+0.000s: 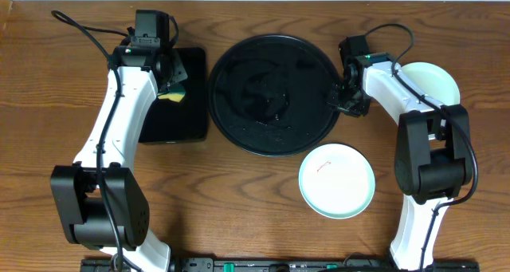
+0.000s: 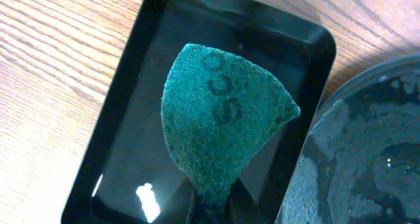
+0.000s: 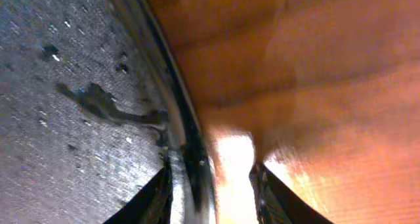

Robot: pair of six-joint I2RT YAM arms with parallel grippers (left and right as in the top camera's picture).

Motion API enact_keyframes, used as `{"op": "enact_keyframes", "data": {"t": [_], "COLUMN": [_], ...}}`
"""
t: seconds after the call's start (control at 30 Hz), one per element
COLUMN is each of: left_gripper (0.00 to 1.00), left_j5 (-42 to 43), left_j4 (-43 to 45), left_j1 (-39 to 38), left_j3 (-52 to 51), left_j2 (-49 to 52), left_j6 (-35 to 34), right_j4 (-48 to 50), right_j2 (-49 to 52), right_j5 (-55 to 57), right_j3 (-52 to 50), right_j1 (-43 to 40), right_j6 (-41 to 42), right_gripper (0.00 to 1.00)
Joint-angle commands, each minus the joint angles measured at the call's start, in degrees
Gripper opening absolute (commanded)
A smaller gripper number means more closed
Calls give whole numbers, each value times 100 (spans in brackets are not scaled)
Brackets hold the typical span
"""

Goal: Clean dirty plates on tray and stack at the side
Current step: 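Move the right gripper back toward the round black tray, then reach the right gripper down and grip the rim of the red-marked plate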

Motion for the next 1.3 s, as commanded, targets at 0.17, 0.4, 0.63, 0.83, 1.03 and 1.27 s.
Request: {"op": "enact_keyframes", "data": {"t": [0.17,0.4,0.63,0.83,1.03,1.27], "left_gripper": [8,8,8,8,7,8], "left_j5": [39,39,37,37,37,39], "left_j4": [-20,-20,-20,-20,-20,-20], "left_j1": [15,15,15,15,15,15], "left_j3": [2,2,2,2,2,2], "left_j2": [79,79,79,79,79,79], "left_j6": [-31,-31,-28,-31,-28,-28], "right_j4": [-767,-1191,-1532,-1821,-2282,-2686], "right_j2": [87,46,-330,-927,-1165,-1405], "right_j5": [761,1180,1250,1261,846,-219], "right_j3": [-28,-28,-28,-28,-33,-382], "right_j1": [-37,-59,-81,-81,-81,-85], "right_j6": [57,57,-15,-208,-896,-1491], "right_gripper": [42,43,45,51,59,52]}}
